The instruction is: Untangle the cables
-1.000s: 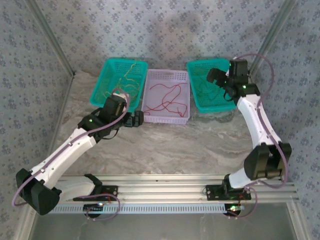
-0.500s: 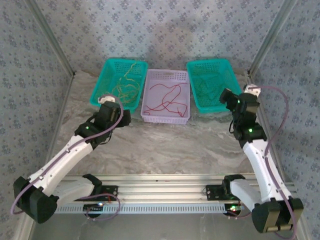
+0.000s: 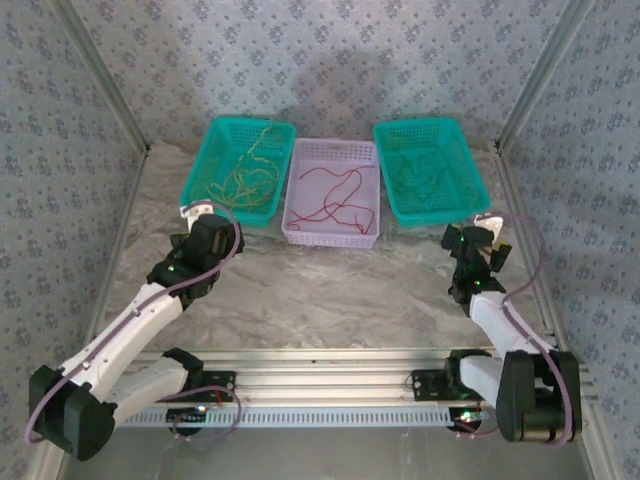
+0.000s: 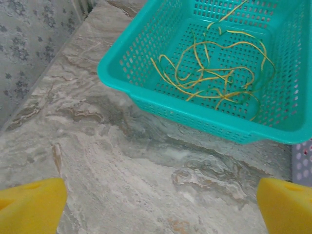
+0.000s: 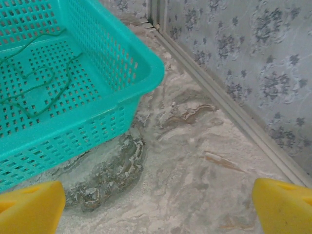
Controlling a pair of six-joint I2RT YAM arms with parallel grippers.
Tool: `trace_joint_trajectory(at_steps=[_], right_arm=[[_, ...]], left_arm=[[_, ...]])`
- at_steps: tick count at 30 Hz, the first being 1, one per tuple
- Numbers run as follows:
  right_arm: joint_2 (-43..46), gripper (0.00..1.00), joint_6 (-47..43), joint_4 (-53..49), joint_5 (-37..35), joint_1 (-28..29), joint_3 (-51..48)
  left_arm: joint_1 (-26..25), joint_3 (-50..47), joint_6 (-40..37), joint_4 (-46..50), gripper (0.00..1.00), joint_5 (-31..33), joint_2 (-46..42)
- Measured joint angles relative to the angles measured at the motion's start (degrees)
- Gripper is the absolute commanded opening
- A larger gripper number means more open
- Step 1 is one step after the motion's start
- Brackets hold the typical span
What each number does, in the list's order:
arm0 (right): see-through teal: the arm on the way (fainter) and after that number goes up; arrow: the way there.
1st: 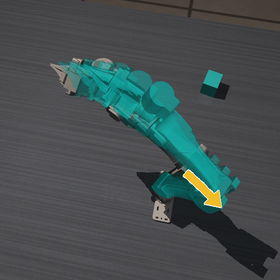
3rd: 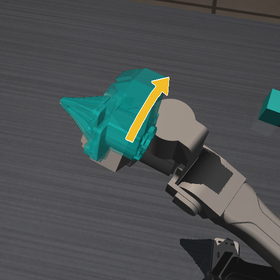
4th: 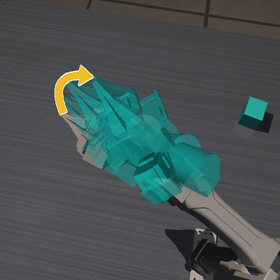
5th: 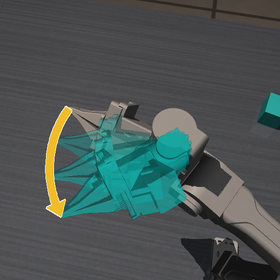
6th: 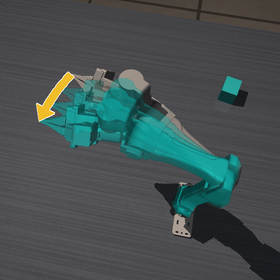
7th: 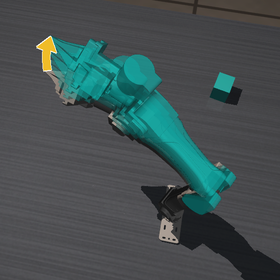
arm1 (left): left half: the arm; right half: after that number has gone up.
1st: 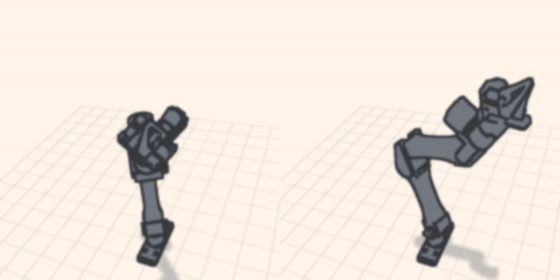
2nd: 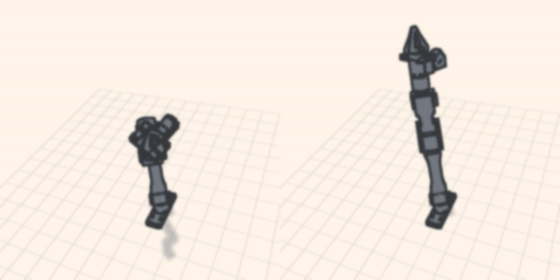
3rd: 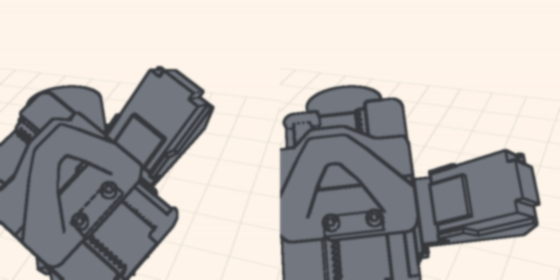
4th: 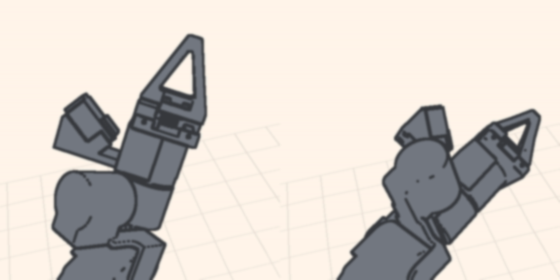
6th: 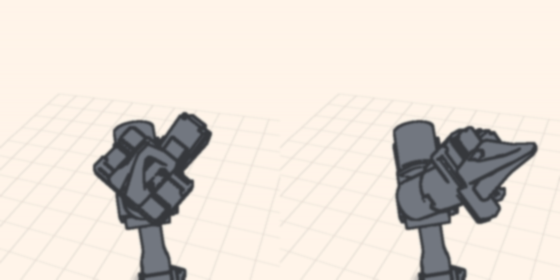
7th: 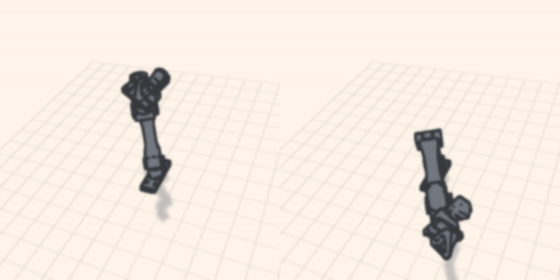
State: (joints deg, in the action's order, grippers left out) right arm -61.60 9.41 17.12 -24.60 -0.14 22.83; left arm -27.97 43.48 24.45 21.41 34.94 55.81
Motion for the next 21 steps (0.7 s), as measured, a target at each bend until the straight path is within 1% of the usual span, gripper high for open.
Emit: trace_joint_trajectory(at_steps=[4,9,15,21], right_arm=[[-5.5,1.00,0.0,7.1,0.4,0.0,-1.3],[-12.0,1.00,-0.3,14.9,0.3,0.9,-2.8],[-14.6,1.00,-1.2,17.3,0.4,1.0,-2.5],[-16.3,1.00,-1.4,17.4,2.4,-0.2,-0.5]], left_arm=[[2.4,-1.5,-0.9,-1.3,1.00,1.6,0.2],[5.7,-2.6,-1.5,-2.6,1.00,1.7,2.1],[9.9,-4.2,-1.7,-5.3,1.00,0.2,3.8],[13.9,-5.3,-3.5,-8.5,1.00,-1.5,5.4]])
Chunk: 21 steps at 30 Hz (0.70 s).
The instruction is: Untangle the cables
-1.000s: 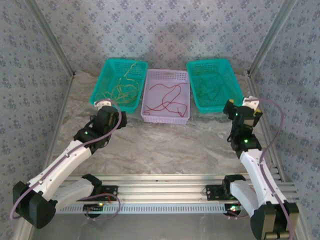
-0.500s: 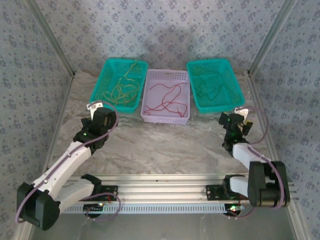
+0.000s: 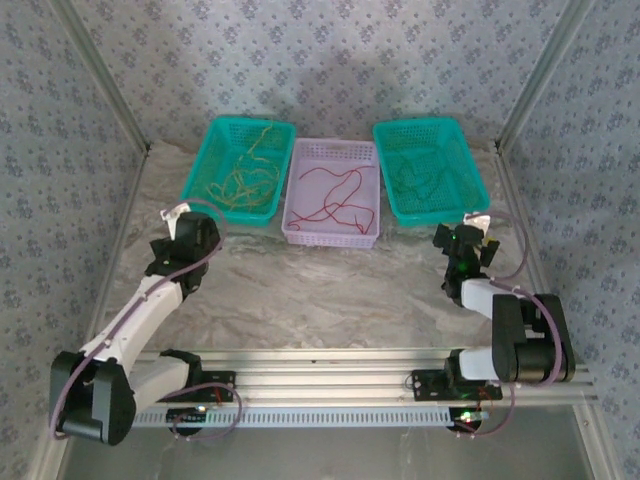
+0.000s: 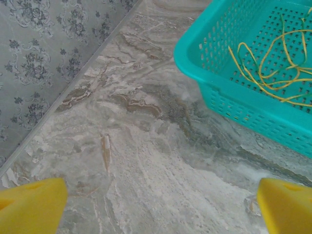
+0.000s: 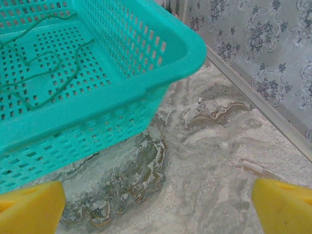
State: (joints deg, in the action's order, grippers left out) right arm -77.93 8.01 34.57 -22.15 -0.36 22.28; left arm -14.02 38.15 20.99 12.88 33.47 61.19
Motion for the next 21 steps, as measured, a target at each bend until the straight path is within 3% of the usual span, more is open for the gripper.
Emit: trace_joint_trajectory(at_steps=[11,14,17,21], right_arm=[[-5.3,1.00,-2.4,5.0,2.6,0.0,0.4],[-6.8,1.00,-4.1,5.7,4.6,0.6,1.4],[-8.9,1.00,-5.2,13.3,6.0,0.8,-1.4],[-9.6,1.00,-6.0,13.1,7.0,0.8,-2.0]], left_arm=[[9.0,-4.6,-4.0,-9.1,1.00,-7.6,3.5],[10.8,-6.0,-4.0,-11.2,1.00,-9.4,3.7],[12.1,-6.9,-4.0,-13.3,1.00,-10.4,3.8],[13.5,-8.5,-4.9,-18.0,1.00,-11.2,3.8]])
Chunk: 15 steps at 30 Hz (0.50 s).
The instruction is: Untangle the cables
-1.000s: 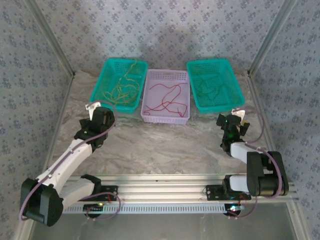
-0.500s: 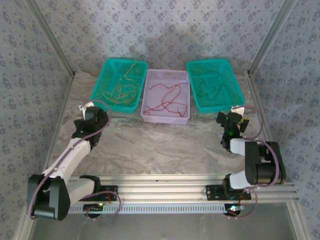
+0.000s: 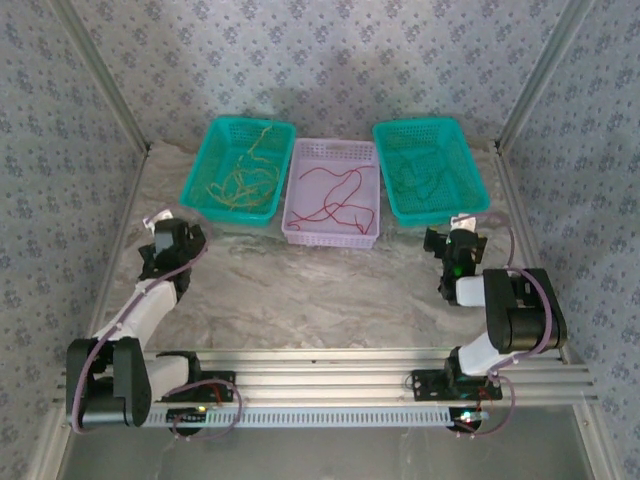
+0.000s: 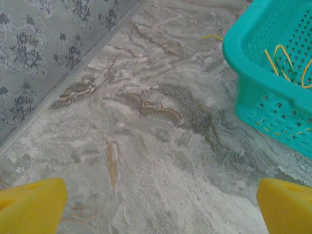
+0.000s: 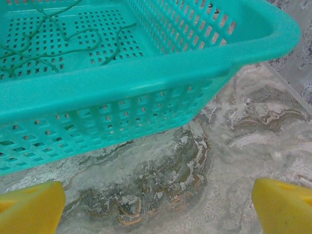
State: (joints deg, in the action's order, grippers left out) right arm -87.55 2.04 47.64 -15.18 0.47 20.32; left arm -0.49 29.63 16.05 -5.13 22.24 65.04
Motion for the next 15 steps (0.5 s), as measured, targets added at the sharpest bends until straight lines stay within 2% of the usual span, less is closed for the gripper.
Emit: trace_joint_trajectory(at_steps=[8,15], right_arm=[[0.0,1.00,-0.4,1.1,0.0,0.1,0.0],[0.0,1.00,-0.6,1.5,0.0,0.2,0.0]], left_arm=[[2.1,-4.7,-4.4,-10.9,1.00,-3.4,3.0],[2.3,-5.5,-7.0,-22.7,1.00,-7.5,12.2]])
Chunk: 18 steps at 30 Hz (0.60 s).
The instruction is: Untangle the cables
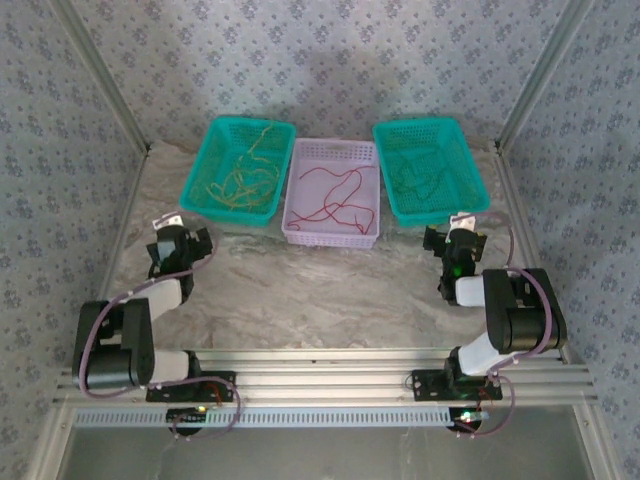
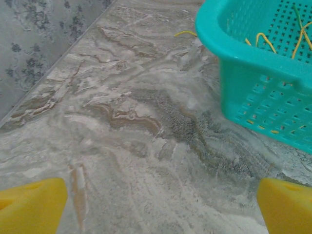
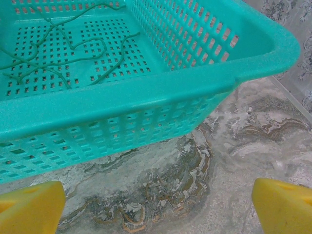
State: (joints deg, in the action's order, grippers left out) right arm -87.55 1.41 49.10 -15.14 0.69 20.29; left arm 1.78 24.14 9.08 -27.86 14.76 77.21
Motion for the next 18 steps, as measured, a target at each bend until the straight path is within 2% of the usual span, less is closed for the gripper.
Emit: trace_joint_trajectory(at_steps=[7,18], right_arm=[[0.0,1.00,-0.1,0.1,0.0,0.2,0.0],[0.0,1.00,-0.7,0.4,0.0,0.4,0.0]], left_arm=[[-0.6,-3.1,-2.4,-16.3,1.00,-1.5,8.8],[-2.2,-3.2,-4.2,-19.2,1.00,-1.0,10.8]])
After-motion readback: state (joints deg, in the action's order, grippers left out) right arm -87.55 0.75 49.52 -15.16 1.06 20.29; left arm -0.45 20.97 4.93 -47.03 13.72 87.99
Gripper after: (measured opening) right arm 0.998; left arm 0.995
